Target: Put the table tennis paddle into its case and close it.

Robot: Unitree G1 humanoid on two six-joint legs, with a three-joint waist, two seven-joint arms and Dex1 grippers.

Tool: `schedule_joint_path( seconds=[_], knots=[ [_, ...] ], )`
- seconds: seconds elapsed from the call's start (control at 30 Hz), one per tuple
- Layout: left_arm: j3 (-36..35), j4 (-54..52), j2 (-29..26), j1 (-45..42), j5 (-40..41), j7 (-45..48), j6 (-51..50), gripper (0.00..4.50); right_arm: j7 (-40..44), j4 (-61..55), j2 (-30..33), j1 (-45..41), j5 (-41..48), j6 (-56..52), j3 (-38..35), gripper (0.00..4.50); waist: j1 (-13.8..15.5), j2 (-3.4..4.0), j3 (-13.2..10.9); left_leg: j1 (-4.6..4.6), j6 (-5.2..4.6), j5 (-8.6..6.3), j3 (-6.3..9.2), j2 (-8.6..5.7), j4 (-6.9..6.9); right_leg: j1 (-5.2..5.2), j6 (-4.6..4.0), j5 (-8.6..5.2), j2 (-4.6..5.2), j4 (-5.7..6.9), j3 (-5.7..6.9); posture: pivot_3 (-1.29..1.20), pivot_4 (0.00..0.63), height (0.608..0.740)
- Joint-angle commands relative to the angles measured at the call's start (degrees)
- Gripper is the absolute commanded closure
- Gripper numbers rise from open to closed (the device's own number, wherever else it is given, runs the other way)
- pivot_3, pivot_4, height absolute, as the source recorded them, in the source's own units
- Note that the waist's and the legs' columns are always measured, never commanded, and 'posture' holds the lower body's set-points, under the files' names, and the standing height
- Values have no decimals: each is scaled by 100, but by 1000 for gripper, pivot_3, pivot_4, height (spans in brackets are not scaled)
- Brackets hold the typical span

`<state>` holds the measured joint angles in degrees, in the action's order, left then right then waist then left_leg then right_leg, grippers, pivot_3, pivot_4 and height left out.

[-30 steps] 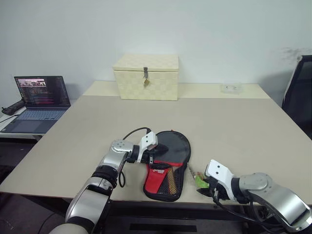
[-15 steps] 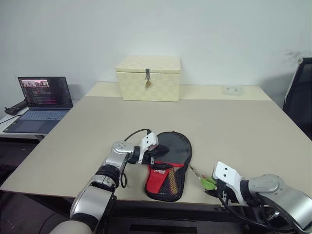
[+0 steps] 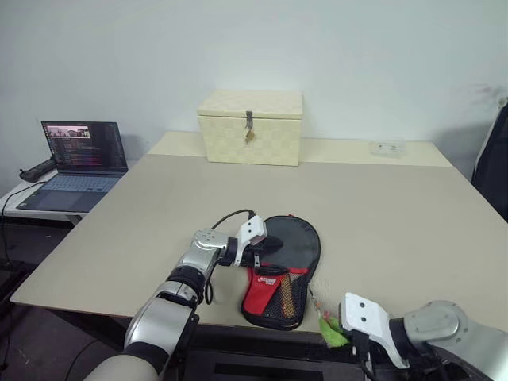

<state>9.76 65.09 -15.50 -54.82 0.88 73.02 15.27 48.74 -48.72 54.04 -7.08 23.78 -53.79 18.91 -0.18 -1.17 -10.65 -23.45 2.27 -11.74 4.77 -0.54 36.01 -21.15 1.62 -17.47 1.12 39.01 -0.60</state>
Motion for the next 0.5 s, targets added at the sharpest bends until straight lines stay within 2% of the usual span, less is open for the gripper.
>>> schedule_joint_path(
  seconds=[0.03,0.23,0.43,0.5],
  knots=[
    [185,253,82,91,-358,-212,-107,0,248,-698,112,141,466,-85,25,4484,6,-1,1,0,0,0,0,0,1,1,0,0,0,0,0,0,150,740],
    [201,352,194,-56,-481,-434,-58,0,146,-1128,95,122,1199,-215,-74,4484,21,-8,8,5,1,1,-1,1,7,10,7,4,1,-2,-1,0,150,740],
    [142,408,273,-125,-515,-522,9,0,-142,-850,-2,-152,924,-312,33,4484,56,-8,10,5,1,1,-1,-2,8,13,12,6,3,-6,-2,0,150,740],
    [117,407,271,-118,-501,-555,35,0,-135,-658,-29,-290,986,-310,-118,3949,60,-8,10,5,1,1,-1,-2,9,13,13,7,3,-6,-1,0,150,740]
  ],
)
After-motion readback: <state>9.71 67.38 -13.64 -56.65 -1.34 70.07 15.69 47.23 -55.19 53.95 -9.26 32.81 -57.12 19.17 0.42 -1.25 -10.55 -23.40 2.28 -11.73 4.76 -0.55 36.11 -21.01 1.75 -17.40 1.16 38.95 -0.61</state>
